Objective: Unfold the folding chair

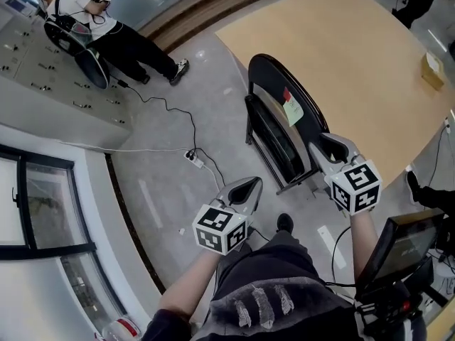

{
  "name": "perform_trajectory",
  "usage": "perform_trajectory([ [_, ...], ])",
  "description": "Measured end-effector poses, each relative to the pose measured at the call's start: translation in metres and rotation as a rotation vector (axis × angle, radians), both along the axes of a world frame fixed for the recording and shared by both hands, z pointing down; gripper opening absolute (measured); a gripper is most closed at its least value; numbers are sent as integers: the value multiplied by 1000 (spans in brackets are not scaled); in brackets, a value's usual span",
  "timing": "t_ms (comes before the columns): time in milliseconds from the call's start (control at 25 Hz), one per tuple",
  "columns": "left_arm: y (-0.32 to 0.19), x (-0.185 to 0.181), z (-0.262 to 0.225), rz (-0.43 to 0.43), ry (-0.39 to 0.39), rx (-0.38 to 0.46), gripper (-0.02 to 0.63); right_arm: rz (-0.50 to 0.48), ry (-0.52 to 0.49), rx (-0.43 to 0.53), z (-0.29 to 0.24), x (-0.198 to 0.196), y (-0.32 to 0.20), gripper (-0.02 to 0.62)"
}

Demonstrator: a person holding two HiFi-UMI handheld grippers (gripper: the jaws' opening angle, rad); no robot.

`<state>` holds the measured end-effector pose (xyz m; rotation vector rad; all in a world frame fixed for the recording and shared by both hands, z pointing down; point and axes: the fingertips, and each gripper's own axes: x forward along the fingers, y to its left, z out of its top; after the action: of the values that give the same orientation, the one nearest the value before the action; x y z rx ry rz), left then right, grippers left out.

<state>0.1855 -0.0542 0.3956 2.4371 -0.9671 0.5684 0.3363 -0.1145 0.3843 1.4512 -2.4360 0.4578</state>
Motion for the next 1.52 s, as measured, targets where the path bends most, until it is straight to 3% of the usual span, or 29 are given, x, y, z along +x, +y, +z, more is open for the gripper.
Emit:
perform_trajectory([
  [120, -21, 21, 28, 13, 2, -46, 0, 50, 84, -9, 10, 17, -21, 167],
  [200, -36, 34, 53, 7, -3, -95, 2, 75, 123, -7, 16, 28, -26, 88],
  [240, -44, 37, 65, -1, -22, -109, 2, 83, 134, -10, 17, 30, -25, 84],
  [320, -57, 37, 85, -13, -67, -119, 2, 104, 158, -19, 17, 32, -20, 172],
  [400, -67, 33, 100, -10, -99, -131, 2, 134, 194, -26, 18, 33, -17, 193],
  [520, -81, 30, 126, 5, -114, -168, 7, 164, 264, -59, 26, 33, -28, 282],
  [640, -96, 31, 151, 22, -119, -222, 100, 177, 319, -98, 34, 27, -46, 325],
  [840, -115, 59, 191, 58, -121, -346, 313, 133, 372, -196, 55, 18, -66, 327],
  [960, -127, 77, 209, 47, -129, -390, 352, 117, 405, -238, 65, 19, -70, 313],
  [1200, -150, 94, 232, 19, -215, -347, 376, 120, 555, -242, 81, 24, -72, 261],
  [1320, -153, 100, 242, 15, -240, -343, 378, 116, 534, -250, 81, 25, -72, 238],
  [1520, -153, 108, 257, -12, -169, -434, 383, 88, 457, -282, 86, 22, -73, 200],
])
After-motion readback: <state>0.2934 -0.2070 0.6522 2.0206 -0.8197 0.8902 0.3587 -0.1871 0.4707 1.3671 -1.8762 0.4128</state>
